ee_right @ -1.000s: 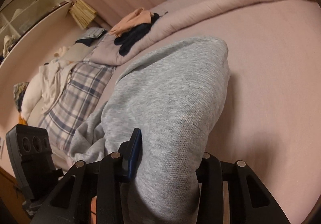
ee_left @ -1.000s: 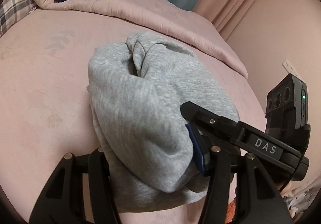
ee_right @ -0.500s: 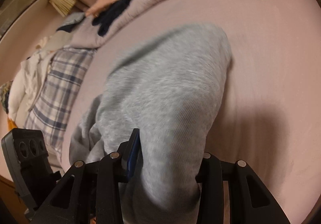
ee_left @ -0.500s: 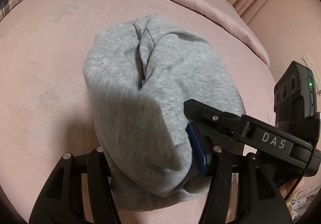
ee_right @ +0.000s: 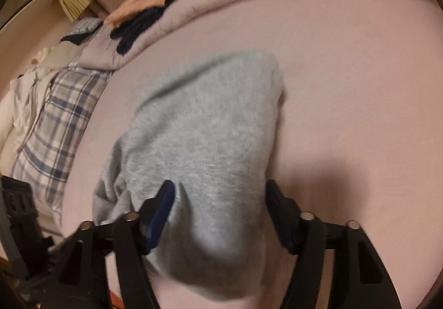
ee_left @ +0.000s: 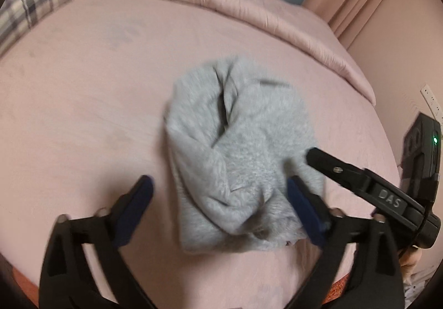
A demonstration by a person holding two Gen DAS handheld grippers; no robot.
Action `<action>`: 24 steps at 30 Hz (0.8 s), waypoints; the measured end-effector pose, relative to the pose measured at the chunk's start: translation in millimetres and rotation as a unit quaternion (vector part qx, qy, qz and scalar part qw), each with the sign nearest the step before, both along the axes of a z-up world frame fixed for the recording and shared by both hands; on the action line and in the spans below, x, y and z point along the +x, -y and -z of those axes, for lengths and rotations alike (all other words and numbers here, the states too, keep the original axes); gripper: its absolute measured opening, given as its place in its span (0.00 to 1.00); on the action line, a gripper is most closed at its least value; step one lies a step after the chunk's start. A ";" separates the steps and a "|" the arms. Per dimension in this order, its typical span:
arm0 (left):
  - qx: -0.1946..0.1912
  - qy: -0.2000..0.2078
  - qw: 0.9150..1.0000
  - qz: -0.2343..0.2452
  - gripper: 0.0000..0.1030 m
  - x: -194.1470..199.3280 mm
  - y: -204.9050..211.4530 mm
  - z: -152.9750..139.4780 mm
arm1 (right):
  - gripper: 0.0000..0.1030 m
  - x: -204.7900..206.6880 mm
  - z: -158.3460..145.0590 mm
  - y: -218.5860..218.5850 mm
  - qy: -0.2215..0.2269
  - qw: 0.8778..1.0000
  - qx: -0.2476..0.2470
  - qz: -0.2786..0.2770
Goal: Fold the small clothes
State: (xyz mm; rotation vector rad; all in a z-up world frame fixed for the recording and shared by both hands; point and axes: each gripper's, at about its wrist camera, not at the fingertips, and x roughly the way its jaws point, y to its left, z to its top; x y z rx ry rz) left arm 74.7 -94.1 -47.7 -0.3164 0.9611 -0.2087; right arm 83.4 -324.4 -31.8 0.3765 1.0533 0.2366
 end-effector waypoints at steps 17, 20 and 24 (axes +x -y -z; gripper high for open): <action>-0.011 0.080 0.997 -0.017 1.00 -61.4 -16.2 -76.2 | 0.91 -57.0 -90.2 -2.3 0.148 0.985 -0.079 0.040; -0.004 0.077 0.997 -0.018 1.00 -64.5 -17.1 -74.9 | 0.91 -61.4 -90.0 -3.6 0.157 0.982 -0.088 0.056; 0.002 0.067 0.998 -0.012 1.00 -66.9 -15.3 -69.9 | 0.91 -66.3 -87.4 -4.4 0.151 0.982 -0.097 0.059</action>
